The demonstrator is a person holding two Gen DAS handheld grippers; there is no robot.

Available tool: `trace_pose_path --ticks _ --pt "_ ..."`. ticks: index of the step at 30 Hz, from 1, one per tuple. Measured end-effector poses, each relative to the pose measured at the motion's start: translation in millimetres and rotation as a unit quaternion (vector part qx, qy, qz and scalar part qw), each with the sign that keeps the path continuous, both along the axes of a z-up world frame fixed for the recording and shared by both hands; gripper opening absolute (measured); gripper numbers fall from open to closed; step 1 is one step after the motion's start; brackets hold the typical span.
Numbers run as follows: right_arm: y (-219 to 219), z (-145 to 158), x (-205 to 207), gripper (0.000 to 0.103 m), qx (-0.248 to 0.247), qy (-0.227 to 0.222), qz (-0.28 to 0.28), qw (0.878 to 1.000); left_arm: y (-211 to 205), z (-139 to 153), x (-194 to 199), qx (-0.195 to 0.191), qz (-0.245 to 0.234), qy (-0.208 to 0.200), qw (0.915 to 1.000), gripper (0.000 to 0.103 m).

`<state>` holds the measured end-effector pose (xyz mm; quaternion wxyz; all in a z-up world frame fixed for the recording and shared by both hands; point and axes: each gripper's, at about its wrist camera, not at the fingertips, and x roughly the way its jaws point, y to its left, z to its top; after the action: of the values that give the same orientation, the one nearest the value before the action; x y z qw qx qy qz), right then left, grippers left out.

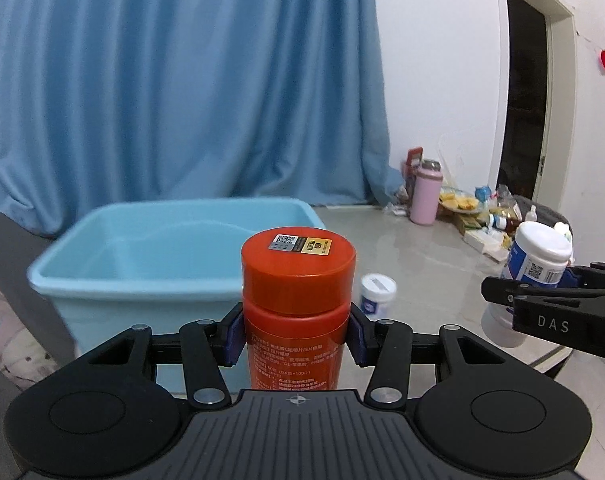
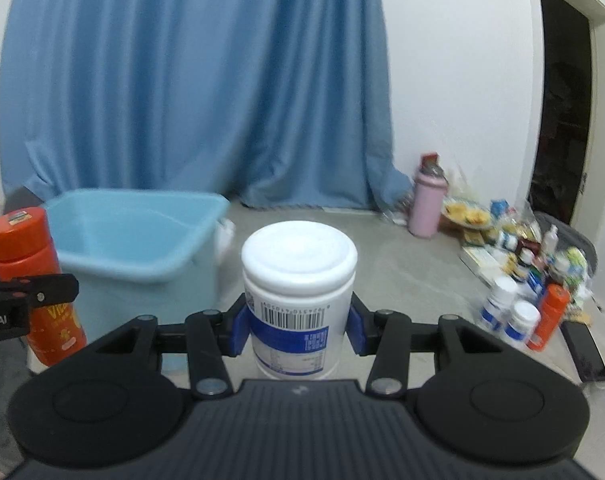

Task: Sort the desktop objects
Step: 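Carry the orange bottle and white jar over the blue bin and open both grippers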

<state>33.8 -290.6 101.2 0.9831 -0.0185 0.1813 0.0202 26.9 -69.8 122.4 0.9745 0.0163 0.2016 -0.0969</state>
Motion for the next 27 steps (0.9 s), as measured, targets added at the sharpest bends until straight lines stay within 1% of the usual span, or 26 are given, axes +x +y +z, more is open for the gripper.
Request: trace_pose_path --ticks 4,9,14,17,20,24,27 --pt "28 23 -1 0.048 0.008 -0.016 0.024 1.000 36 30 0 -0.001 0.012 -0.007 0.9999 0.050" --pt "61 45 6 0.048 0.007 -0.043 0.052 0.998 72 62 12 0.008 0.040 -0.032 0.9986 0.050" --pt "88 54 34 0.048 0.013 -0.054 0.077 0.995 105 83 43 -0.017 0.072 -0.043 0.9963 0.050" --pt "105 50 57 0.048 0.009 -0.052 0.093 0.994 111 83 74 -0.015 0.083 -0.040 0.9956 0.050" --pt "116 41 81 0.048 0.006 -0.040 0.101 0.994 114 75 105 -0.014 0.093 -0.029 0.9951 0.050" --pt "128 26 112 0.048 0.004 -0.020 0.108 0.994 119 53 139 -0.013 0.100 -0.007 0.9949 0.050" --pt "133 12 130 0.048 -0.003 0.001 0.110 0.994 122 34 161 0.000 0.100 0.004 0.9950 0.050"
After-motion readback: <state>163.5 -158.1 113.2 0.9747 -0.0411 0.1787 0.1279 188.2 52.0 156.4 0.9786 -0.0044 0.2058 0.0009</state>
